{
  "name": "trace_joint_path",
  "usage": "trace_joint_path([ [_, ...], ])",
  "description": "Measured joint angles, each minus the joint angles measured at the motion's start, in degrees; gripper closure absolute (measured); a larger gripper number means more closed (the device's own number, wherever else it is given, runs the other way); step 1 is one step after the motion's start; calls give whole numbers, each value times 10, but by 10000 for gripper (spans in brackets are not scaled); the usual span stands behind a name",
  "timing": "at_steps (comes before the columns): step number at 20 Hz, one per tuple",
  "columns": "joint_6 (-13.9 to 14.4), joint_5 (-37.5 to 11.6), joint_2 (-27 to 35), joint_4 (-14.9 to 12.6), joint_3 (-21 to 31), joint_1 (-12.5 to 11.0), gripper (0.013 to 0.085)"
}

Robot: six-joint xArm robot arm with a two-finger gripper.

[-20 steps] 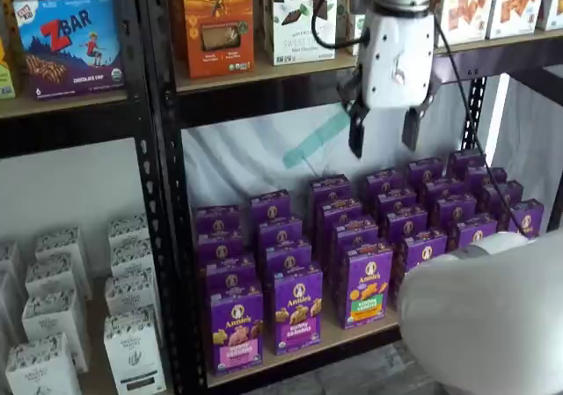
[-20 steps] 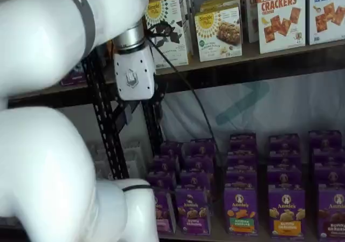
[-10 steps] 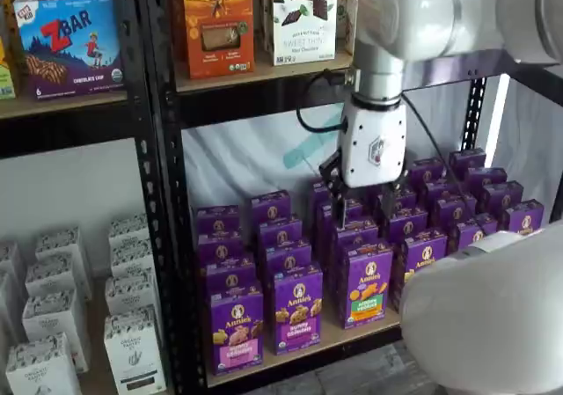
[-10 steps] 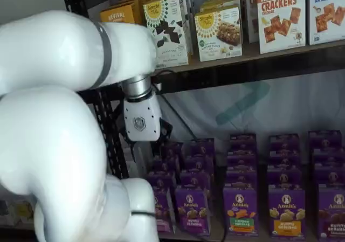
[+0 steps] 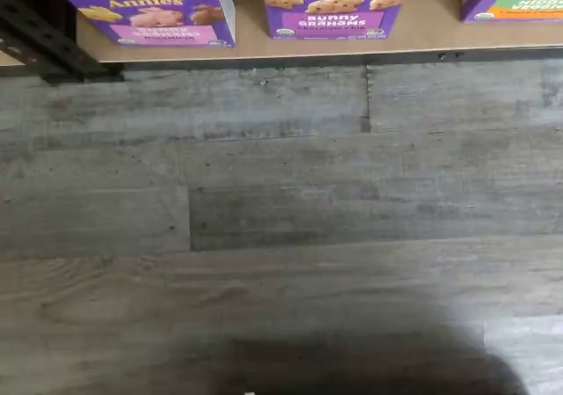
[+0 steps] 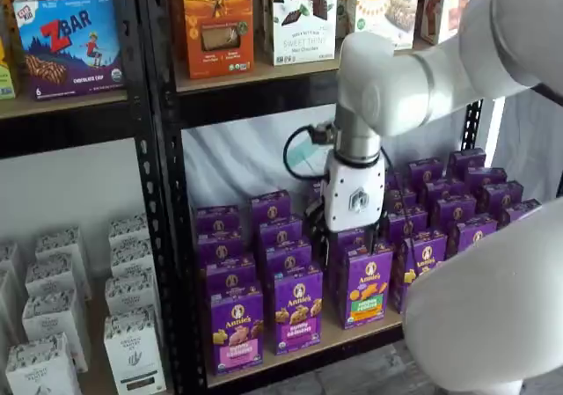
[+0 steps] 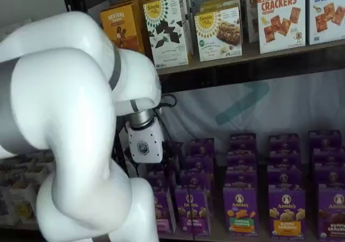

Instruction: Pick up the purple box with a pink patch in the middle, on the bottom shelf, the first box from the left

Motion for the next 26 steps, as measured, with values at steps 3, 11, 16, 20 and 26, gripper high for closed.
trace_joint_path([
  [3,20,-58,43,-14,10,11,130],
  [11,41,-164,162,-10,6,35,130],
  [16,82,-250,275,-27,-12,61,130],
  [20,89,-307,350,-18,-29,77,130],
  [26,94,-355,435,-5,-66,94,130],
])
